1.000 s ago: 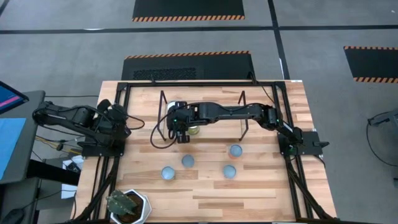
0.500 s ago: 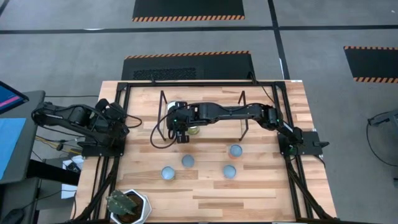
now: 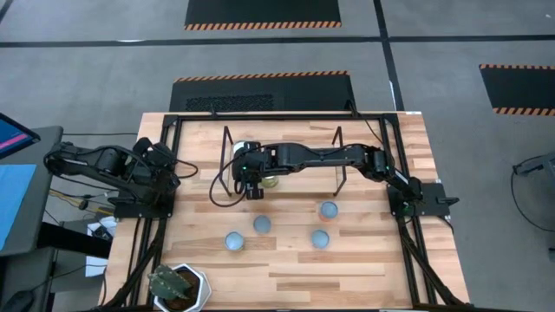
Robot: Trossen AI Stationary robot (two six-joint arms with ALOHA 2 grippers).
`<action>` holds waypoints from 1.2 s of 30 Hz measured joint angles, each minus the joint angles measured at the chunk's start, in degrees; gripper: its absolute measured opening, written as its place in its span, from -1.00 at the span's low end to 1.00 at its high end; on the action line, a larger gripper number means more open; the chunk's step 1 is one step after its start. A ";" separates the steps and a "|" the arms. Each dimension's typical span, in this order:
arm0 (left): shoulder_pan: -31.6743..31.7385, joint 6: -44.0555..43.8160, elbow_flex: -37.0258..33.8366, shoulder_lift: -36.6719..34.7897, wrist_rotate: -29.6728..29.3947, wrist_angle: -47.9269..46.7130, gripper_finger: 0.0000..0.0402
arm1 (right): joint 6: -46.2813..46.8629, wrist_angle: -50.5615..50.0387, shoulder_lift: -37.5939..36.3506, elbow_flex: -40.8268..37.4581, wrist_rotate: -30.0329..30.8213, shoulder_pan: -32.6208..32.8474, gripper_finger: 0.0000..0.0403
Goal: Pick and place cans onto a shelf
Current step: Adjust the canned goods on the shelf
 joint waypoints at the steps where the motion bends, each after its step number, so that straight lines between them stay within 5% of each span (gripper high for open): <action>1: 0.00 0.02 0.00 0.00 0.00 0.00 -0.70 | 0.00 0.00 0.00 0.00 0.00 0.00 -0.68; 12: 0.00 1.09 0.00 0.00 0.02 0.00 -0.70 | -5.38 0.20 0.02 0.00 -1.25 -0.40 -0.68; 36: 0.00 0.22 0.02 0.02 0.15 0.00 -0.70 | -1.89 1.93 2.95 0.28 -1.11 -1.18 -0.68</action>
